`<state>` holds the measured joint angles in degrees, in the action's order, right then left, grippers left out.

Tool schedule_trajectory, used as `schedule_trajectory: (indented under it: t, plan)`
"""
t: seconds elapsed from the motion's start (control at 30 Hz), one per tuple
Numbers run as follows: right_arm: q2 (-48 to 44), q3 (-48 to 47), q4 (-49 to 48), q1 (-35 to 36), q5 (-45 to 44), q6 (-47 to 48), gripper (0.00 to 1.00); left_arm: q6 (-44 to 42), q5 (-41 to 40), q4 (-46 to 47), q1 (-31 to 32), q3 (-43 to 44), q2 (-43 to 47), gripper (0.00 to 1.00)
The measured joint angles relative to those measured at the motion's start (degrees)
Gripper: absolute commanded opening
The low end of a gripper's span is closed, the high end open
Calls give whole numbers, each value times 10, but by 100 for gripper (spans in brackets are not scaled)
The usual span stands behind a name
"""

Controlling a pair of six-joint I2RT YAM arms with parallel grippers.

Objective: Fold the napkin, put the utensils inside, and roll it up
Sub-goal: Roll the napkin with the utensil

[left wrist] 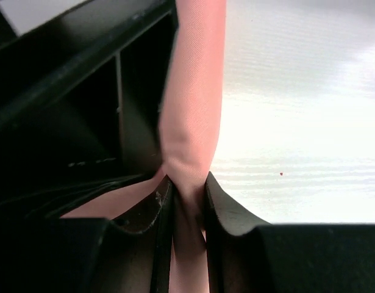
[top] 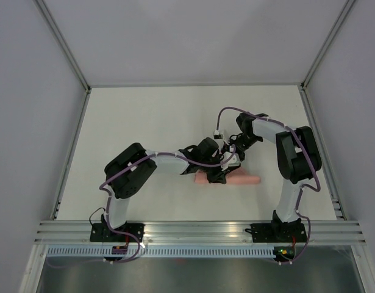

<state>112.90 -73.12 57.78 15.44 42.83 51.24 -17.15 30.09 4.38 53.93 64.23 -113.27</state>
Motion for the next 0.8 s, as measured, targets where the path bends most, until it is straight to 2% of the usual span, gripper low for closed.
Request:
schedule_trajectory:
  t: [0.3,0.47,0.6,0.8]
  plan:
    - [-91,54,-153,-17,-68,-71,70,38,91,-43,-33,47,-35,2]
    - [-118,78,-189,-43,-88,-95,70,40,116,-69,-36,96,-63,2]
    - [-161,116,-230,-68,-113,-117,76,40,145,-95,-35,137,-79,2]
    - [-186,135,-255,-94,-155,-134,75,49,161,-122,-40,155,-89,2]
